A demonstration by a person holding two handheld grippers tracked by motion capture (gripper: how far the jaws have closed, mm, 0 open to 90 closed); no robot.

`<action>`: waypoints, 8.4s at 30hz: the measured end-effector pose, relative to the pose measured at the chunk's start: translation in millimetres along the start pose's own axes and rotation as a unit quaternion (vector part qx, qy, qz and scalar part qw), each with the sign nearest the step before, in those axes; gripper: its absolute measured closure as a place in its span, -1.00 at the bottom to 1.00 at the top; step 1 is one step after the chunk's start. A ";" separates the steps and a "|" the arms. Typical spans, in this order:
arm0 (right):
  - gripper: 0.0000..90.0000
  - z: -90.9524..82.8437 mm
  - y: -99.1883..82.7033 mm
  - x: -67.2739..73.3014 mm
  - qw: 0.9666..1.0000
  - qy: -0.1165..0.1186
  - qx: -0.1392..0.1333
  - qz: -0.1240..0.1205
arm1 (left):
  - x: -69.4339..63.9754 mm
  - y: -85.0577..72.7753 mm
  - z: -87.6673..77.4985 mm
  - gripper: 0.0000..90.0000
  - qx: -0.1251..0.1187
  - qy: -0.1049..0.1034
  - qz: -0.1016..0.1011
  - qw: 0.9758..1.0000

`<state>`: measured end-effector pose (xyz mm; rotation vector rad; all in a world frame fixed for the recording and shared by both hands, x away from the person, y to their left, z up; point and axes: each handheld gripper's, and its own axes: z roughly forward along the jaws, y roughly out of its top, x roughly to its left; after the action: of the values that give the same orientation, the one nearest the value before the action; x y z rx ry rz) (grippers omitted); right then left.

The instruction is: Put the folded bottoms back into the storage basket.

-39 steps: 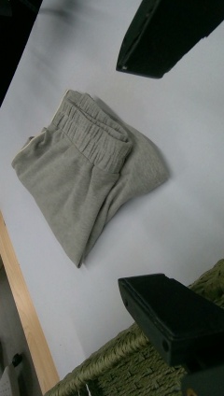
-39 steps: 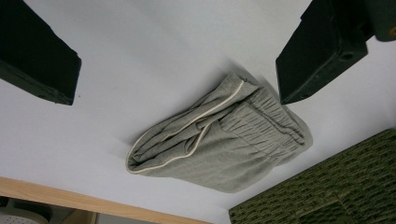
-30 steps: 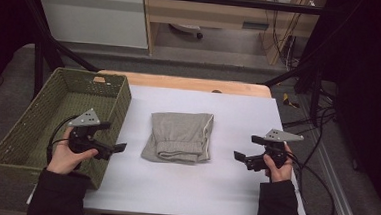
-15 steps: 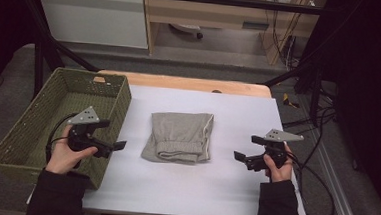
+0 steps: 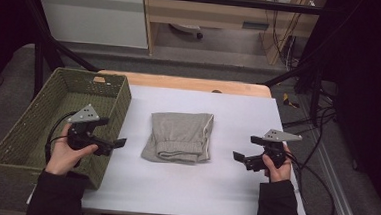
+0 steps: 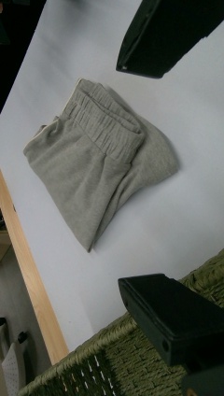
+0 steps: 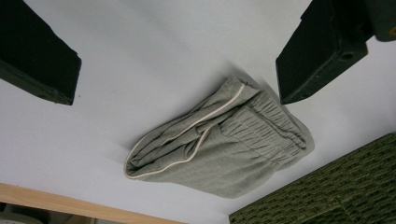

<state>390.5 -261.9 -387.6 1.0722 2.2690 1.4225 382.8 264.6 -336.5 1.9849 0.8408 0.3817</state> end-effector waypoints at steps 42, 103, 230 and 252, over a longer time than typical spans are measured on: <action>-0.99 -0.5 -0.1 -0.4 1.000 -0.003 -0.001 0.001 | -31.1 18.1 27.9 -1.00 0.011 0.005 0.002 1.000; -0.99 3.4 -2.5 -2.1 1.000 -0.002 0.005 0.005 | -44.3 22.9 106.5 -1.00 0.054 0.018 -0.006 0.998; -0.99 58.2 13.6 21.2 0.999 -0.021 0.046 -0.005 | 0.3 -9.1 183.7 0.71 0.139 0.030 -0.094 0.985; -0.93 104.1 31.0 19.6 0.996 -0.065 0.051 0.019 | 0.4 -9.4 183.6 0.71 0.139 0.028 -0.089 0.986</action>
<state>449.1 -170.8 -408.8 1.2066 2.2602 1.2251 482.6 151.9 -442.1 2.1392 1.1509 0.2255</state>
